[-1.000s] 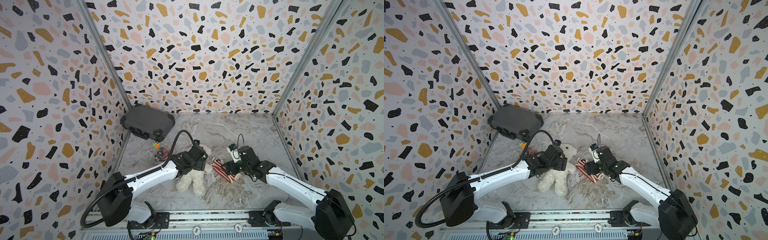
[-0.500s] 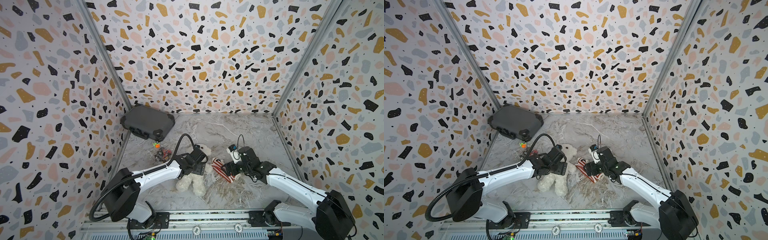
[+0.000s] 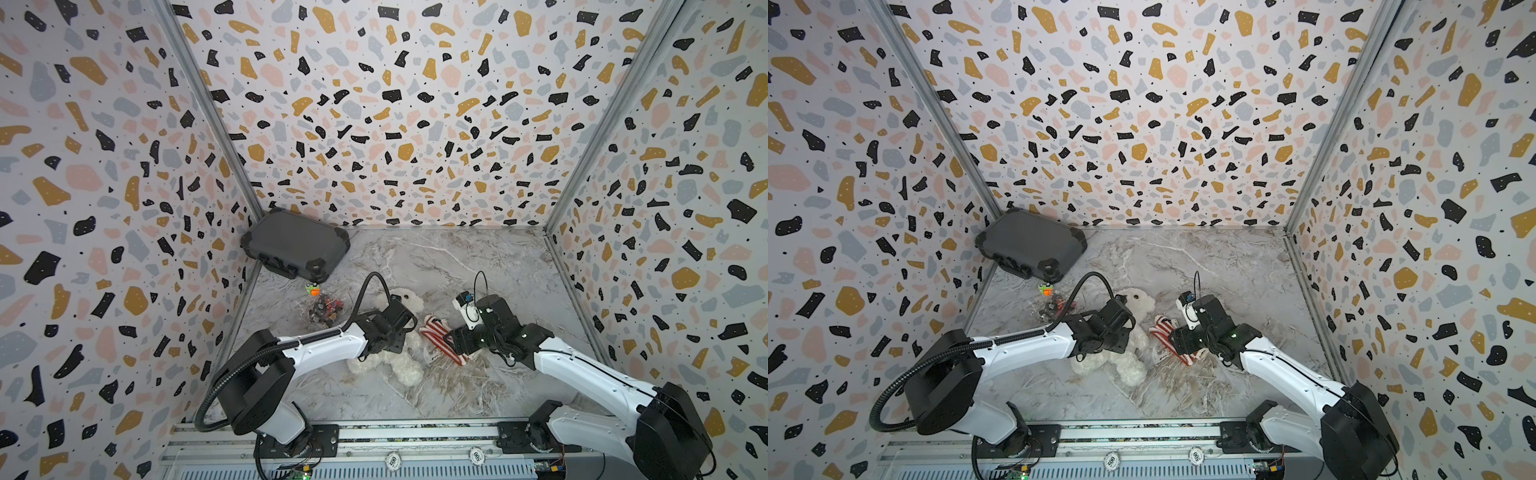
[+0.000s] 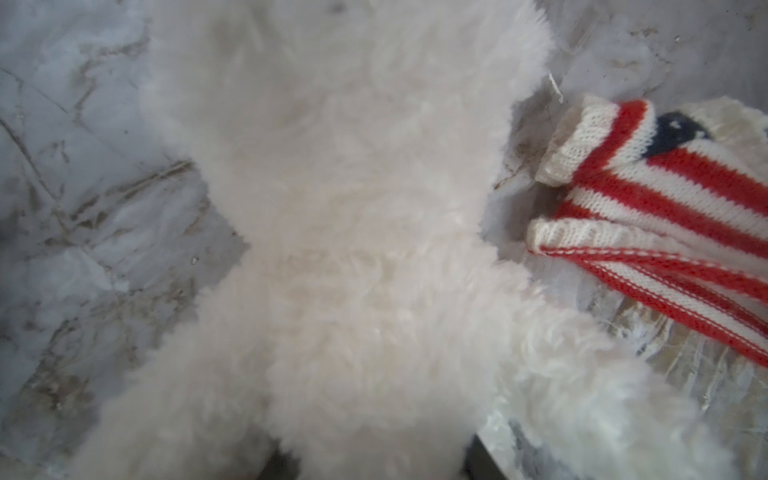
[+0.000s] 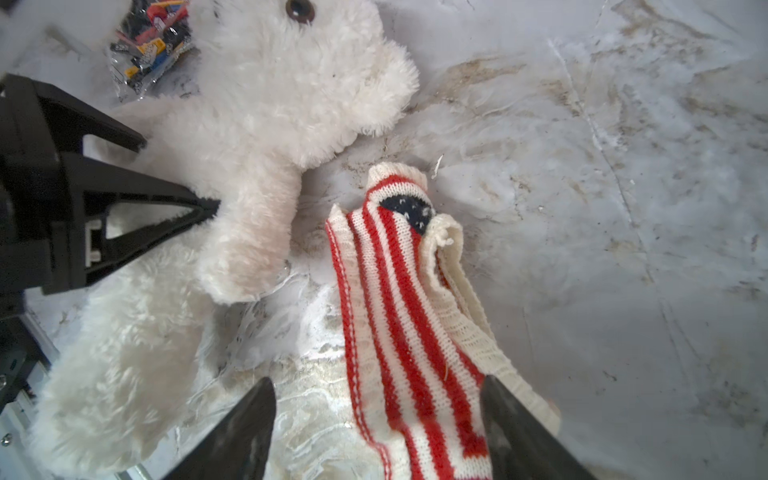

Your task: Dress the teddy bear

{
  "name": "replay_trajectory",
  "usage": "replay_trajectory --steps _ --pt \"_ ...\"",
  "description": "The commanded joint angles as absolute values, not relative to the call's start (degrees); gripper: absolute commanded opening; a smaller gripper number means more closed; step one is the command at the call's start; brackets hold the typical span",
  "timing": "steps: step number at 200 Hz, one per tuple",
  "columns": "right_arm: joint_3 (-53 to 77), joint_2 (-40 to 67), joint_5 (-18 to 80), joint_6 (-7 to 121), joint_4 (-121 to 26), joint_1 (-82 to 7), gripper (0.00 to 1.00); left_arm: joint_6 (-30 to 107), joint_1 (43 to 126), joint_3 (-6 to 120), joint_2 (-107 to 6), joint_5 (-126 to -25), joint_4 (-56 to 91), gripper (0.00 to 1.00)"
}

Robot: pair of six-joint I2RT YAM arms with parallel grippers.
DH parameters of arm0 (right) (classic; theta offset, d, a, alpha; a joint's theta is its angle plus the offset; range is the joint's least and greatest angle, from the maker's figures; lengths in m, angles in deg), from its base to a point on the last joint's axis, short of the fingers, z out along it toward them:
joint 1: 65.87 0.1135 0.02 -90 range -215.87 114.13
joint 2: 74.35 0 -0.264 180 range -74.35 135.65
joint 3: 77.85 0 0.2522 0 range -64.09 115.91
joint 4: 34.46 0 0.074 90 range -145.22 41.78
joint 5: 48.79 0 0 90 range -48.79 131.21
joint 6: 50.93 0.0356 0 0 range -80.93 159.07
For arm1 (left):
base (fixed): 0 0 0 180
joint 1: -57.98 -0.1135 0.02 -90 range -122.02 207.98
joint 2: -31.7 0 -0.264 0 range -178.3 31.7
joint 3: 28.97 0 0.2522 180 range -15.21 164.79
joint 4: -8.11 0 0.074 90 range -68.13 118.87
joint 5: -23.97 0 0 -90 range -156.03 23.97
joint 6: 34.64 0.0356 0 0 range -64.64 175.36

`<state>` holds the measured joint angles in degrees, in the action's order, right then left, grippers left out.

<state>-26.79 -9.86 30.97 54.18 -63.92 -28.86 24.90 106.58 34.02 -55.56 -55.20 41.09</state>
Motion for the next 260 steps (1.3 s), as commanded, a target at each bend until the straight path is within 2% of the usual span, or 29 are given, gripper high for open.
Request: replay_trajectory --steps 1,25,52,131,178,204,226,260 --pt "-25.45 -9.61 32.53 53.66 -66.21 -27.29 0.73 25.32 106.58 31.61 -54.00 -55.25 40.11 0.25" --pt "-24.03 -7.63 35.02 54.46 -67.04 -24.57 0.70 25.95 106.47 29.80 -49.97 -53.25 39.58 0.14" --pt "-23.47 -5.77 37.51 55.36 -67.29 -22.79 0.67 27.66 106.15 28.31 -45.09 -52.06 39.19 0.08" --pt "-22.26 -1.54 42.08 54.82 -67.30 -22.45 0.54 31.37 106.10 27.32 -36.38 -50.28 42.18 0.07" --pt "-22.27 -1.72 44.35 54.63 -66.25 -22.28 0.35 32.03 106.17 26.67 -30.65 -51.53 43.61 0.06" --pt "-21.91 -1.23 43.47 54.62 -66.32 -22.04 0.35 32.24 106.10 26.80 -28.47 -51.31 44.94 0.06" --pt "-21.91 -1.31 43.80 54.94 -66.32 -20.95 0.43 32.28 106.11 26.76 -27.55 -52.30 45.48 0.05" --pt "-22.25 -1.33 44.37 55.02 -66.41 -20.35 0.48 32.27 106.15 26.46 -26.27 -54.23 47.16 0.03"
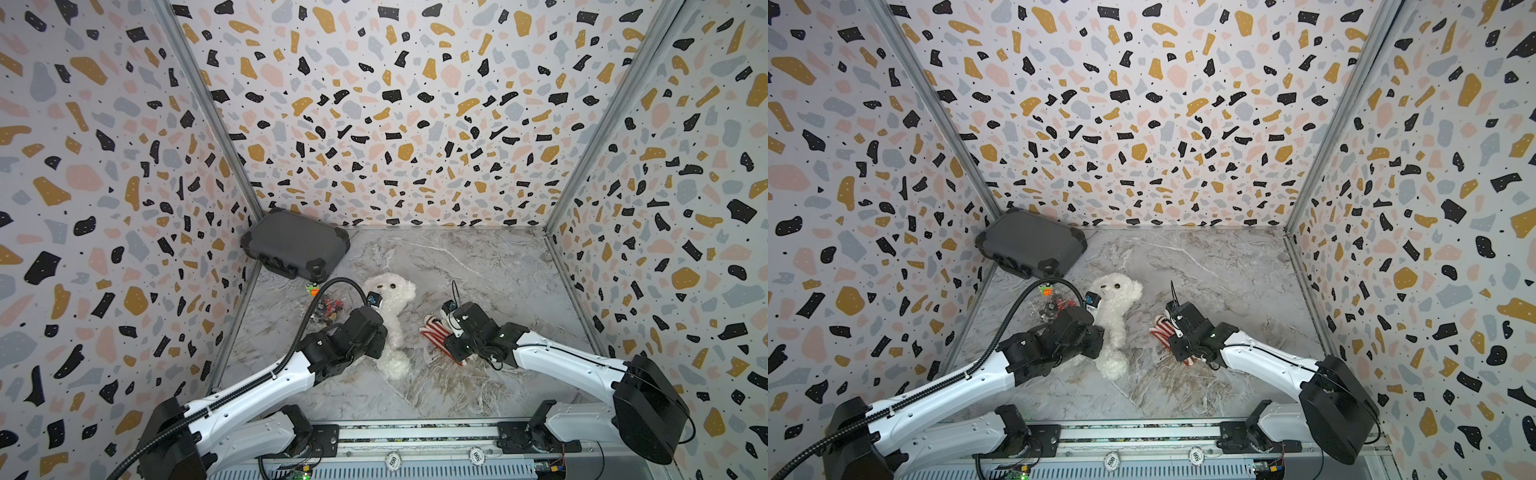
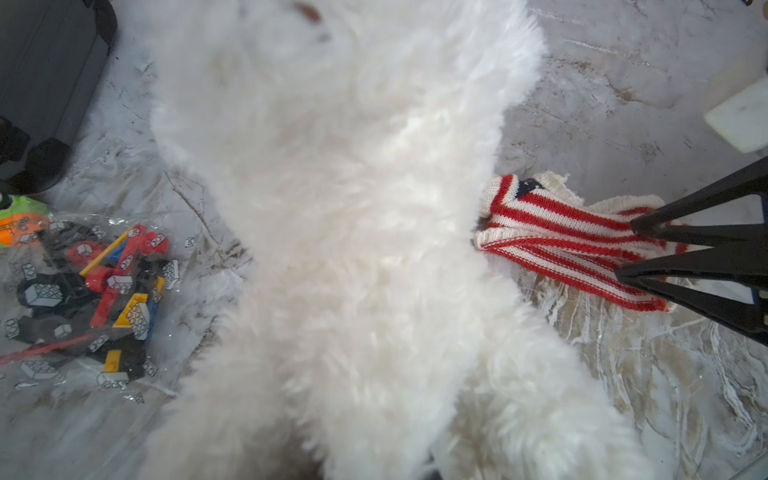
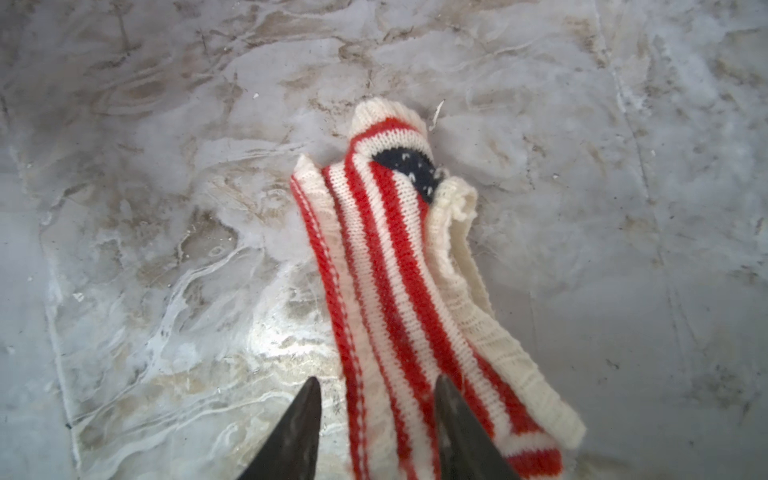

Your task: Dress the teddy bear

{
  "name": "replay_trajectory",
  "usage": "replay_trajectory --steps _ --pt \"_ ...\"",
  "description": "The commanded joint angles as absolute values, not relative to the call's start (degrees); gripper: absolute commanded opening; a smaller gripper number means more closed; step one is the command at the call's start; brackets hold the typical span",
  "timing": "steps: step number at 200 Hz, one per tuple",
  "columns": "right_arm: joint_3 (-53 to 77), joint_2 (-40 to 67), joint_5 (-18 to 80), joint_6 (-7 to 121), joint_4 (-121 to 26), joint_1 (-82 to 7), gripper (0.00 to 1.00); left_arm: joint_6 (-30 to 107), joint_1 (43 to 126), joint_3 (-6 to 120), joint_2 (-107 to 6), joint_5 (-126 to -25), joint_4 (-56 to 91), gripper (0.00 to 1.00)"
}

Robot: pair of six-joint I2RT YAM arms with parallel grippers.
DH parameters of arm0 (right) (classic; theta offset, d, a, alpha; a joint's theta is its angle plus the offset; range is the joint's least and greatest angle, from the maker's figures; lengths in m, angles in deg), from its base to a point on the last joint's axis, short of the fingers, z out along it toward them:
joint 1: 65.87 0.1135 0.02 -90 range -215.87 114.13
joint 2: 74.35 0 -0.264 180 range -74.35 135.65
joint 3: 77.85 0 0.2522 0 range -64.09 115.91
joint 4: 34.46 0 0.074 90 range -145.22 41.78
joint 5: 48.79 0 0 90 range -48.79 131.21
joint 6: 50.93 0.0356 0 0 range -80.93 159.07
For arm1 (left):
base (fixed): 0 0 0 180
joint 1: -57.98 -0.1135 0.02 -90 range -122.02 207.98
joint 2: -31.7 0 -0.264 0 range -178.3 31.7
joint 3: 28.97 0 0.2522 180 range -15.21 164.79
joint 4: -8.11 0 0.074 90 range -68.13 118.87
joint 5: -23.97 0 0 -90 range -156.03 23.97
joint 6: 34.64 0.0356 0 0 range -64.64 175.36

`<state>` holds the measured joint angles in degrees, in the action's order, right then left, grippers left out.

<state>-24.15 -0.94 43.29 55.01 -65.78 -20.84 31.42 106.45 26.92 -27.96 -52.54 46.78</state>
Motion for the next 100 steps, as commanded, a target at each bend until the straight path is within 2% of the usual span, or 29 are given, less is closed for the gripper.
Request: replay_trajectory --steps 1,47,76,86,100 --pt "-22.30 -1.32 44.42 55.04 -66.36 -20.35 0.48 32.26 106.15 26.45 -26.25 -54.24 47.21 0.03" --pt "-22.26 -0.49 45.74 54.80 -66.07 -20.26 0.37 31.01 106.15 25.58 -23.54 -56.68 47.73 0.01" --pt "-21.76 0.52 46.31 54.27 -65.77 -20.26 0.34 30.34 106.17 25.28 -23.15 -57.07 46.88 0.00" --pt "-21.56 0.88 46.46 54.13 -65.88 -20.26 0.35 30.09 106.14 25.02 -22.86 -57.39 46.39 0.00" --pt "-21.55 1.24 46.81 54.07 -65.84 -20.13 0.46 29.82 106.14 24.69 -22.54 -57.66 45.82 0.00"
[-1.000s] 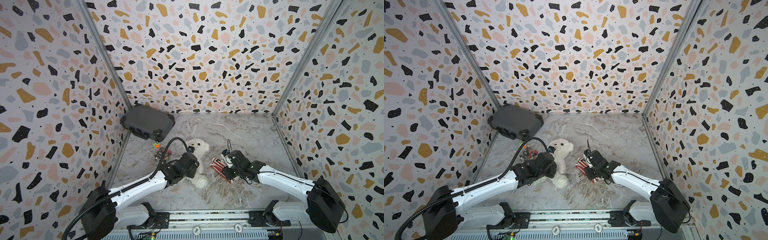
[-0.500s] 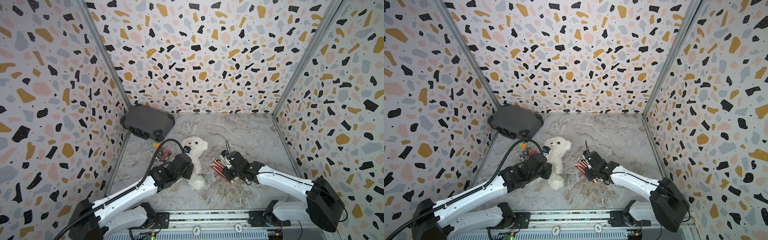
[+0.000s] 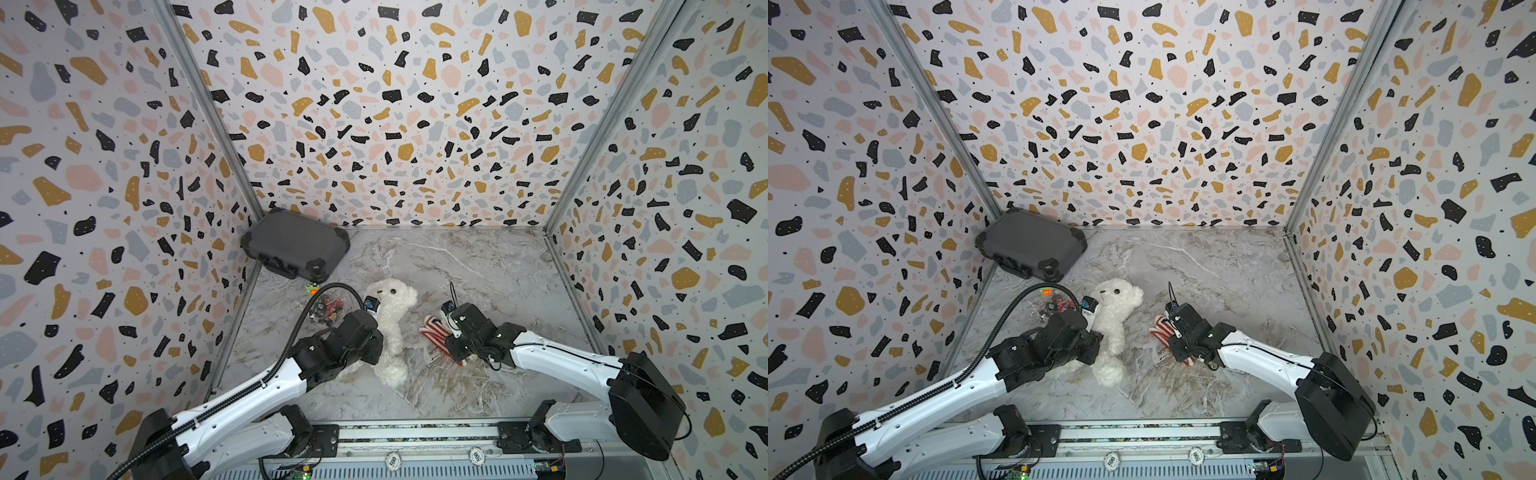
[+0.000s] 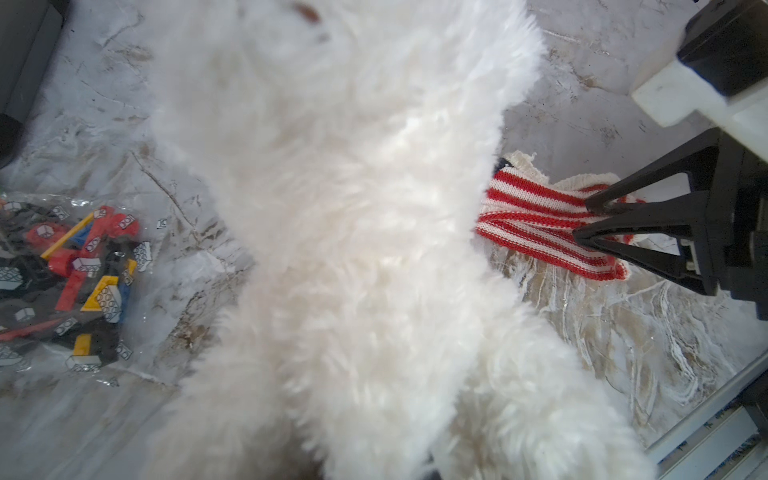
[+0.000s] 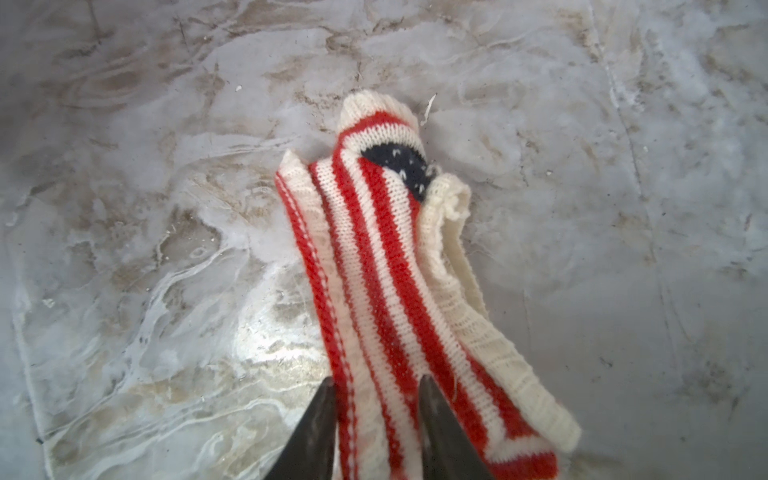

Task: Dress the teddy bear
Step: 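Lift the garment toward the bear's head while the left gripper pins the bear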

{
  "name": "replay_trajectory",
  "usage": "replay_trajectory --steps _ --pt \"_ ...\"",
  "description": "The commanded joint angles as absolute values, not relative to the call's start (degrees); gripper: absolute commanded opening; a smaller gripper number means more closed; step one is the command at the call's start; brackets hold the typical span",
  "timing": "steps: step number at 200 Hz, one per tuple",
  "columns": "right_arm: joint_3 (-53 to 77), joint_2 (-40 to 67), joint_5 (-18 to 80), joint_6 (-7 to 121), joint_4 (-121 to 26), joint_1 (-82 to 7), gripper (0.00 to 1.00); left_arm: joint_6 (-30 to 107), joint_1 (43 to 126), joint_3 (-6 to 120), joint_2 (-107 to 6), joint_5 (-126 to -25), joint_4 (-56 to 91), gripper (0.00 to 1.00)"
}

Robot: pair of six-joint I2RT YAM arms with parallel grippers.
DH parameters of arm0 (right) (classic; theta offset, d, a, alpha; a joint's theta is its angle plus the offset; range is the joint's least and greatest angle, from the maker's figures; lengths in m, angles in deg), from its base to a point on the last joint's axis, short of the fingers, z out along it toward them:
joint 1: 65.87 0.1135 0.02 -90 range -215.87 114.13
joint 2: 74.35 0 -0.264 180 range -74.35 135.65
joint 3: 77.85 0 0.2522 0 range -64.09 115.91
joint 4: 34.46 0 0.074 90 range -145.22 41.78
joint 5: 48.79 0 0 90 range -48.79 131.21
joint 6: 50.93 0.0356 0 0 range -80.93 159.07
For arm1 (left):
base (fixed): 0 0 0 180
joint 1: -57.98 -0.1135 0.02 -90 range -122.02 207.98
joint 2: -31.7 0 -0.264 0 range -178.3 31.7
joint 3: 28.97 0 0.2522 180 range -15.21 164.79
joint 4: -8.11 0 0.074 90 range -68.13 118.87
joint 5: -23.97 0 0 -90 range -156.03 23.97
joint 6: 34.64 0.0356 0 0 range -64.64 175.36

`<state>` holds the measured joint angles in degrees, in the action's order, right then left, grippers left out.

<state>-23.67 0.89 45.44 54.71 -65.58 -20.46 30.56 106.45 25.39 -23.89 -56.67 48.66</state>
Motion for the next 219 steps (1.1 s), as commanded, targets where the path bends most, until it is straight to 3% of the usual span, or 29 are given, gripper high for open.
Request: replay_trajectory --steps 1,17,137,219 --pt "-21.55 1.28 46.91 54.08 -65.86 -20.10 0.47 29.80 106.10 24.69 -22.54 -57.67 45.76 0.00" --pt "-21.63 1.24 47.37 54.08 -65.56 -20.00 0.48 29.71 106.14 24.46 -22.59 -57.77 45.36 0.00" --pt "-21.39 0.67 49.86 52.97 -63.53 -19.94 0.16 29.21 106.19 24.02 -22.06 -56.61 44.69 0.00" --pt "-23.69 -2.70 42.82 44.19 -54.07 -26.63 0.02 29.88 112.93 19.39 -22.52 -61.42 36.85 0.00"
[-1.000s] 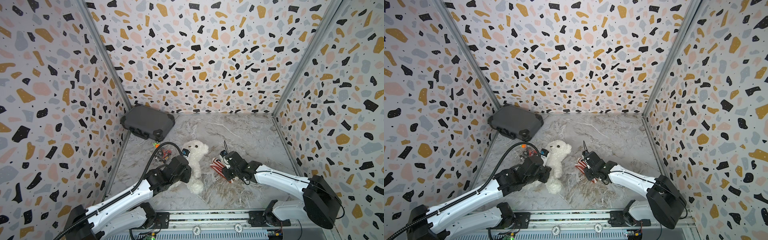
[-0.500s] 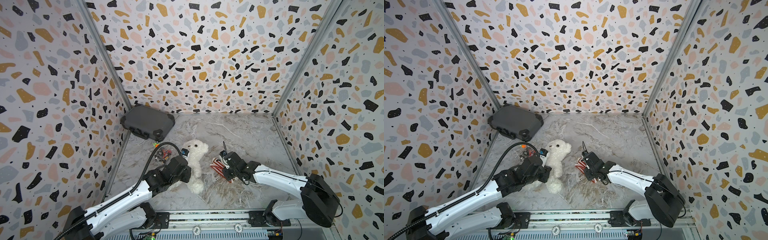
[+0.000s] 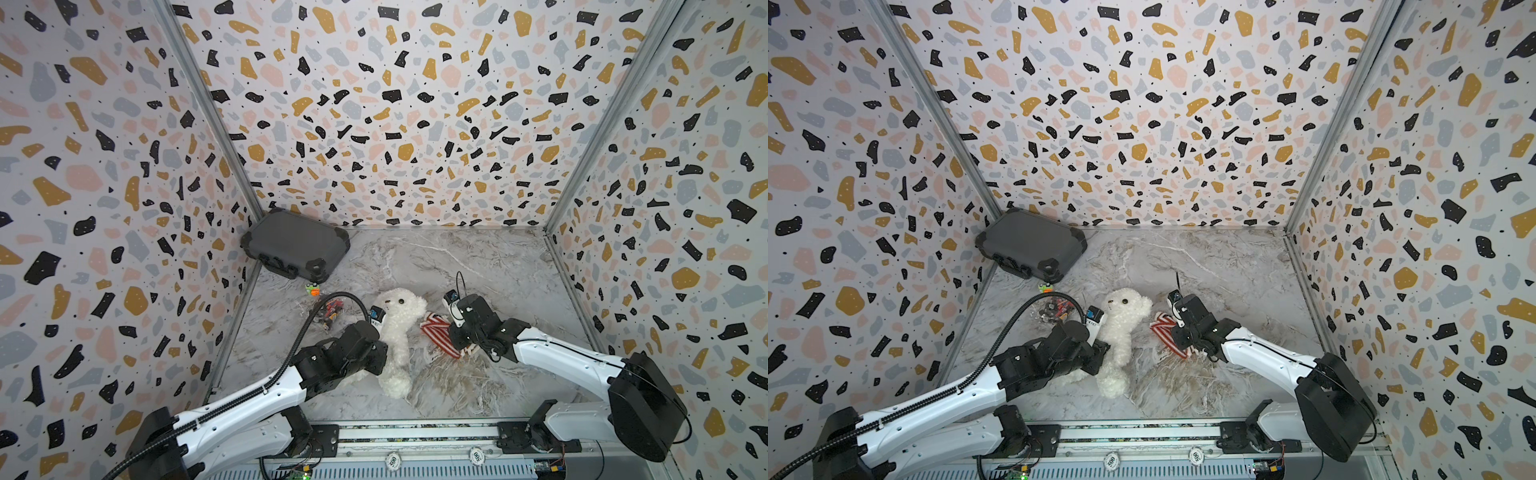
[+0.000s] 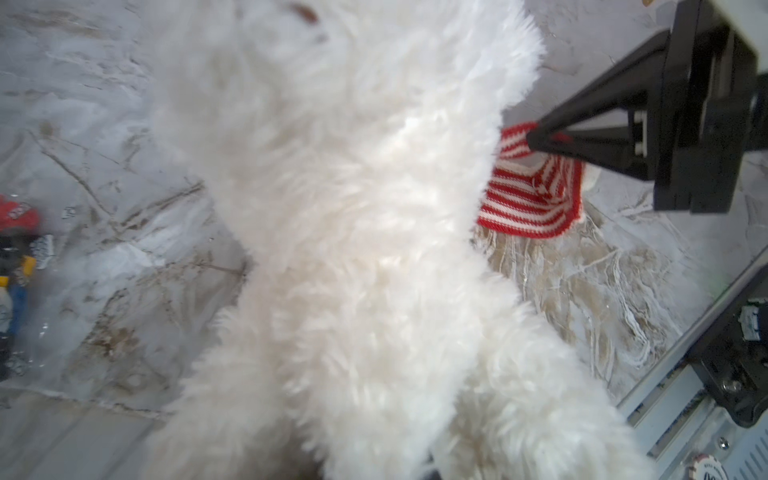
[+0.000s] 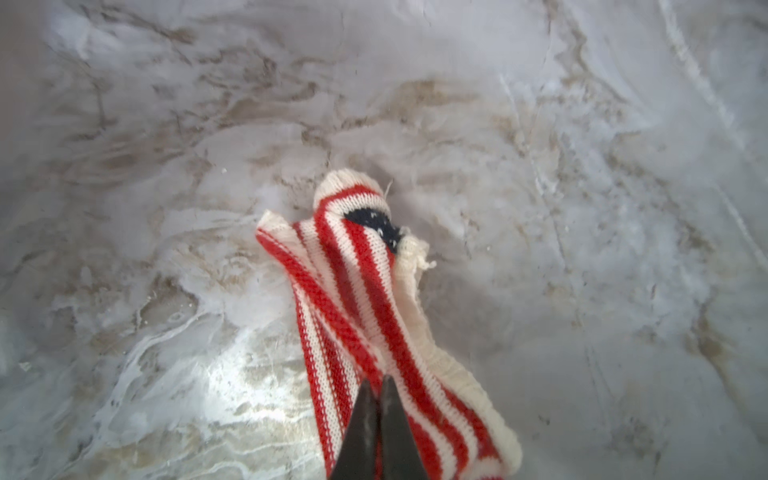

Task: Dress the teddy bear
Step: 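Lift the garment toward the bear's head while the left gripper pins the bear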

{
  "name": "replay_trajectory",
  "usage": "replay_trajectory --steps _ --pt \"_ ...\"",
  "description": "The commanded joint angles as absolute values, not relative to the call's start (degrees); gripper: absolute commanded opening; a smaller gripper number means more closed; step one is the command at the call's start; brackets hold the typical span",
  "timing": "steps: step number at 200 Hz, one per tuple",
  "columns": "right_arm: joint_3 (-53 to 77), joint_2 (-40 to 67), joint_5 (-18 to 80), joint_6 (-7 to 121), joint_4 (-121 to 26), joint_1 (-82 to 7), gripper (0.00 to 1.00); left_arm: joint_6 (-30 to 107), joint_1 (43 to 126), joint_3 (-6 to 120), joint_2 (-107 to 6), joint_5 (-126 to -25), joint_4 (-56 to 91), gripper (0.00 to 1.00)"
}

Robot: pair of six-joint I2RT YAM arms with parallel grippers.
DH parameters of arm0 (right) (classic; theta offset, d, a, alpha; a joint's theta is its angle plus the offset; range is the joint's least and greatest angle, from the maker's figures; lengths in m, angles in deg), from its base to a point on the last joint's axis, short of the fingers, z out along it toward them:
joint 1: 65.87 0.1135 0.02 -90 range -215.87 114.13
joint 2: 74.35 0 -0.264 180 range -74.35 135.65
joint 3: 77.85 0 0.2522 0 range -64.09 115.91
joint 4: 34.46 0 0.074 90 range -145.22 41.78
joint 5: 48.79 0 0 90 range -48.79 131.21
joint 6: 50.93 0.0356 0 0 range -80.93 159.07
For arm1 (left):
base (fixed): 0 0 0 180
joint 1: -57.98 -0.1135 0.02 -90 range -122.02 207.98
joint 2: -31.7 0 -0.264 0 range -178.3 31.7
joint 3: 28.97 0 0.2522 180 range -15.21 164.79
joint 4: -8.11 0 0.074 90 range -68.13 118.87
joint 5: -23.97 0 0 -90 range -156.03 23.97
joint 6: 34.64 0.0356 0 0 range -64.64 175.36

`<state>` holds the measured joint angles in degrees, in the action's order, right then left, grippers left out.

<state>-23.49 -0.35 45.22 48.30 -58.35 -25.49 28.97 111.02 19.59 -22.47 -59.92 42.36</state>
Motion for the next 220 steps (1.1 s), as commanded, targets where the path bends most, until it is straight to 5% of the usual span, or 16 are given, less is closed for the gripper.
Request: replay_trajectory --steps 1,220 --pt "-23.77 -2.76 42.76 44.09 -53.96 -26.69 0.02 29.92 113.01 19.41 -22.52 -61.49 36.79 0.00" --pt "-29.72 -10.81 34.97 34.02 -38.64 -25.59 0.00 34.83 122.27 17.08 -32.41 -65.90 29.22 0.00"
